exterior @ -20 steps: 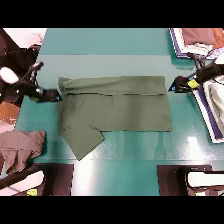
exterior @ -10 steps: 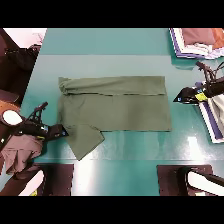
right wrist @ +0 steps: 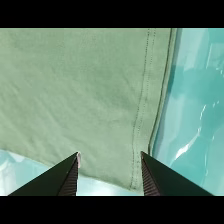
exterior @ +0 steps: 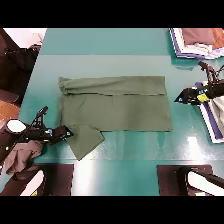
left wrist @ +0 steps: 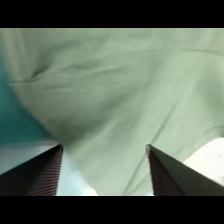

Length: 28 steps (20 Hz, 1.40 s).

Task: Fold the shirts.

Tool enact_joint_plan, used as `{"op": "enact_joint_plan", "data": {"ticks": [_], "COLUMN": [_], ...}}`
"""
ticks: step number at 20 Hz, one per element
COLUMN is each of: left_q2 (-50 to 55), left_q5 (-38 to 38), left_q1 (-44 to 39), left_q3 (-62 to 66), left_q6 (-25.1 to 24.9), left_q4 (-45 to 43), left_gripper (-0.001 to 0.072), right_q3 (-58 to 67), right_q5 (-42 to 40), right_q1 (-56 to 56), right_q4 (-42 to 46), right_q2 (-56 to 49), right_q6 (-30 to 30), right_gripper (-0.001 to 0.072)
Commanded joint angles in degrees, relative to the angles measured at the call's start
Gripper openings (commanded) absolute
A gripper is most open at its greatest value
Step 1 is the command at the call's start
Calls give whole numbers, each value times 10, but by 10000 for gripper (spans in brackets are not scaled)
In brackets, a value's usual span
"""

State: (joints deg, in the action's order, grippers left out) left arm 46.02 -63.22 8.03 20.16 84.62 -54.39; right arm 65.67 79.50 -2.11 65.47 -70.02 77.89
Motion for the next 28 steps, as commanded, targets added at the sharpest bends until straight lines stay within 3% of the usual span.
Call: {"op": "enact_joint_plan", "data": {"ticks": [1, 11, 13, 16, 17, 25, 28], "left_q2": [0, 0, 0, 0, 0, -1, -1], "left_q5": [30, 0, -5, -1, -3, -28, -22], "left_q1": [0, 0, 0, 0, 0, 0, 0], "left_q3": [-14, -14, -14, -14, -14, 45, 54], "left_q6": [-1, 5, -13, -15, -17, -32, -36], "left_q4": [9, 25, 24, 24, 24, 26, 27], "left_gripper": [599, 596, 151, 110, 28, 27, 28], "right_q3": [0, -1, -1, -1, -3, -234, -285], "right_q5": [4, 46, 47, 50, 56, -1, -23], "right_q1": [0, 0, 0, 0, 0, -116, -158], "right_q4": [-5, -10, -10, -10, -9, -15, -73], "right_q2": [1, 1, 1, 1, 1, 23, 0], "right_q6": [0, -19, -19, -19, -19, -22, -68], "right_gripper": [428, 428, 429, 428, 428, 454, 450]}}
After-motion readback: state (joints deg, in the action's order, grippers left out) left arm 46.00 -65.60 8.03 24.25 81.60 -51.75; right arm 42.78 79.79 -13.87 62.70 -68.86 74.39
